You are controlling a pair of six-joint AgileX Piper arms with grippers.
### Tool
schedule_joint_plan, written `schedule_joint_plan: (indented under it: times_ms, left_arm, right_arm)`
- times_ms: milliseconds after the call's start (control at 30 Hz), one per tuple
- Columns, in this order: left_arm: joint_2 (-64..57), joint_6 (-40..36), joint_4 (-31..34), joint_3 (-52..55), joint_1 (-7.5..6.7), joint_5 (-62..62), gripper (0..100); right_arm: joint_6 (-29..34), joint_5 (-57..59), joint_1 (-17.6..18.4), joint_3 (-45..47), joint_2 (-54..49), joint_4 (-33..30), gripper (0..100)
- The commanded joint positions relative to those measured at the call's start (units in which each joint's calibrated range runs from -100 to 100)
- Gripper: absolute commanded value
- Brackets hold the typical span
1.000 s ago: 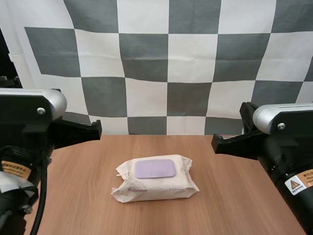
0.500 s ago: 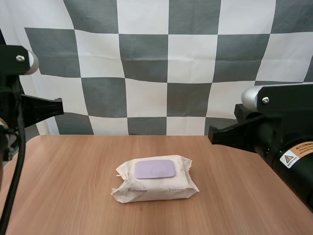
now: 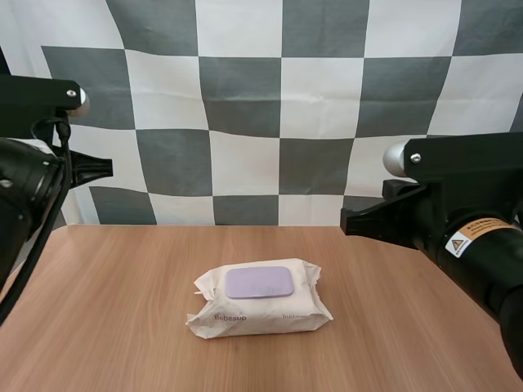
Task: Open the wet wipes lid
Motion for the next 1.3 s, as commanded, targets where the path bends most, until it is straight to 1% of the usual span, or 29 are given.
schedule_joint_plan:
  times_ms: [0, 67, 133, 200, 233, 267, 300, 333, 367, 400, 467, 500, 567, 600, 633, 700, 733, 800, 833, 967, 1067, 1100, 1133, 1200, 1267]
  left_arm:
    - [4.3, 0.7, -2.4, 0.0, 0.73, -0.5, 0]
    - [6.4, 3.4, -5.2, 0.0, 1.61, -2.0, 0]
    - [8.2, 8.0, -9.4, 0.0, 2.68, -3.6, 0]
    - [10.2, 14.5, -15.4, 0.0, 4.48, -5.0, 0]
    - [10.8, 17.9, -17.3, 0.0, 5.11, -5.8, 0]
    - [11.8, 21.8, -22.1, 0.2, 6.70, -6.8, 0]
    - [12.3, 26.3, -24.5, 0.3, 7.47, -7.5, 0]
    - [13.1, 31.3, -30.1, 0.6, 9.13, -8.2, 0]
    - [14.1, 37.4, -36.7, 0.9, 10.83, -8.2, 0]
    - [14.7, 43.7, -41.3, 1.1, 11.72, -8.0, 0]
    - [16.4, 56.4, -53.7, 1.9, 14.82, -6.1, 0]
    - [16.9, 63.6, -59.0, 2.4, 16.49, -4.1, 0]
    - [17.9, 80.1, -73.2, 3.7, 19.84, 4.5, 0]
    - [18.4, 89.4, -79.7, 4.4, 21.48, 12.7, 0]
    - [19.3, 98.3, -85.9, 5.4, 23.40, 24.6, 0]
    - [20.5, 106.9, -90.7, 7.0, 25.75, 42.1, 0]
    - [20.9, 109.9, -92.5, 7.8, 26.52, 49.1, 0]
    - [22.1, 113.6, -94.2, 9.0, 27.48, 49.2, 0]
    - [22.4, 114.4, -94.8, 9.7, 27.57, 49.2, 0]
    - [23.9, 122.8, -97.6, 13.1, 27.57, 49.2, 0]
    - [24.1, 127.6, -100.2, 14.9, 27.57, 49.2, 0]
    - [24.1, 128.3, -101.6, 15.5, 27.45, 49.2, 0]
    - [24.1, 128.7, -102.9, 16.1, 27.45, 49.2, 0]
    - [24.4, 128.7, -104.6, 16.4, 27.45, 49.2, 0]
    - [24.4, 128.7, -105.0, 16.4, 27.45, 49.2, 0]
  right_arm:
    - [-0.8, -0.9, 0.0, 0.0, 0.7, -0.3, 0]
    - [-3.6, -2.2, 0.0, 0.0, 1.4, -0.5, 0]
    - [-9.2, -2.5, 0.0, 0.0, 3.0, -0.5, 0]
    - [-12.8, -2.5, 0.0, 0.0, 4.6, 0.4, 0]
    - [-13.1, -2.5, 0.0, 0.0, 5.4, 0.8, 0]
    - [-13.1, -2.3, 0.0, 0.0, 6.6, 1.1, 0]
    - [-13.1, -2.3, 0.0, 0.0, 7.8, 1.3, 0]
    - [-13.1, -2.3, 0.0, 0.0, 8.9, 1.3, 0]
    - [-13.1, -2.3, 0.0, 0.0, 10.1, 1.3, 0]
    - [-13.1, -2.3, 0.0, 0.0, 11.2, 1.5, 0]
    - [-13.1, -2.7, 0.0, 0.0, 12.9, 1.7, 0]
    - [-13.1, -3.2, 0.0, 0.0, 13.8, 1.7, 0]
    - [-13.2, -4.0, 0.0, 0.0, 14.8, 1.7, 0]
    - [-13.5, -3.9, 0.0, -0.2, 15.0, 1.7, 0]
    - [-14.3, -3.9, 0.0, -0.5, 15.3, 2.3, 0]
    - [-16.7, -3.9, 0.0, -1.3, 15.5, 4.1, 0]
    - [-17.3, -3.7, 0.0, -1.7, 15.5, 4.8, 0]
    - [-18.4, -2.9, 0.0, -2.4, 15.5, 6.0, 0]
    - [-18.4, -2.5, 0.0, -2.8, 15.5, 6.3, 0]
    - [-19.3, -0.6, 0.2, -4.5, 15.5, 6.6, 0]
    - [-22.8, 1.2, 0.2, -5.0, 15.5, 9.0, 0]
    - [-25.8, 3.2, 0.2, -5.0, 15.5, 11.2, 0]
    - [-27.1, 4.3, 0.2, -5.0, 15.5, 13.1, 0]
    - [-31.6, 8.2, 0.2, -5.0, 15.5, 16.9, 0]
    - [-34.0, 10.4, 0.2, -5.0, 15.5, 20.0, 0]
